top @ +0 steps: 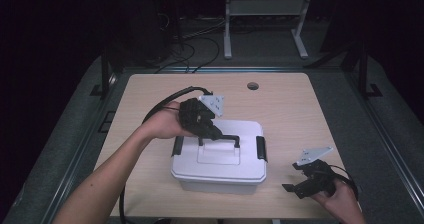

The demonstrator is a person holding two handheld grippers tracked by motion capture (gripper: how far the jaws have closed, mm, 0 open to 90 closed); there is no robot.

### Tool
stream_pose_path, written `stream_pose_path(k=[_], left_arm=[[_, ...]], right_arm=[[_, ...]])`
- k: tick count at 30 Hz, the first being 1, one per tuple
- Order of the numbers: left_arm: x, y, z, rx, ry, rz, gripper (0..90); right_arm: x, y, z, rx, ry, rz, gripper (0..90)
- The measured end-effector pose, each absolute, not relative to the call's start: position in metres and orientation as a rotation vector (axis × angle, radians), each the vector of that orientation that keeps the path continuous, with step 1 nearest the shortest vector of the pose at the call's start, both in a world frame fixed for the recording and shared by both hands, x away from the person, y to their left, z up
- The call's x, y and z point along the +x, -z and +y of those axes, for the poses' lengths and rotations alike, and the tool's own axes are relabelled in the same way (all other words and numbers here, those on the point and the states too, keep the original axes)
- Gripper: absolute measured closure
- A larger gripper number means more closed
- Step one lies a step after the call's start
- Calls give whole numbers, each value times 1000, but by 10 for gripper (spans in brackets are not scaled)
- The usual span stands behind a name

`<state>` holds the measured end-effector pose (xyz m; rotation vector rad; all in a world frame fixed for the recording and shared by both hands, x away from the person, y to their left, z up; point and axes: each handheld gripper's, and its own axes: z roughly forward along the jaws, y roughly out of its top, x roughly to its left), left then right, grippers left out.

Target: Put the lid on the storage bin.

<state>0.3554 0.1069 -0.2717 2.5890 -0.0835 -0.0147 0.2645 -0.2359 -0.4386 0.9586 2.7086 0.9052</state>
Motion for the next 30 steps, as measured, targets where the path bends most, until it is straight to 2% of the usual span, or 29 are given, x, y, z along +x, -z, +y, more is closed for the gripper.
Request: stream_pose_path(k=[2, 9, 13, 30], left_arm=[[355, 271, 107, 2592, 11, -83, 837], [353, 264, 117, 2541, 42, -72, 666], [351, 261, 121, 2531, 45, -73, 606], [345, 254, 145, 2498, -8, -25, 468]], right_arm=[[264, 439, -236, 956, -907, 2709, 163], [265, 438, -237, 963, -912, 2705, 163], [265, 439, -236, 968, -907, 2707, 162], [266, 437, -235, 968, -915, 2698, 162]])
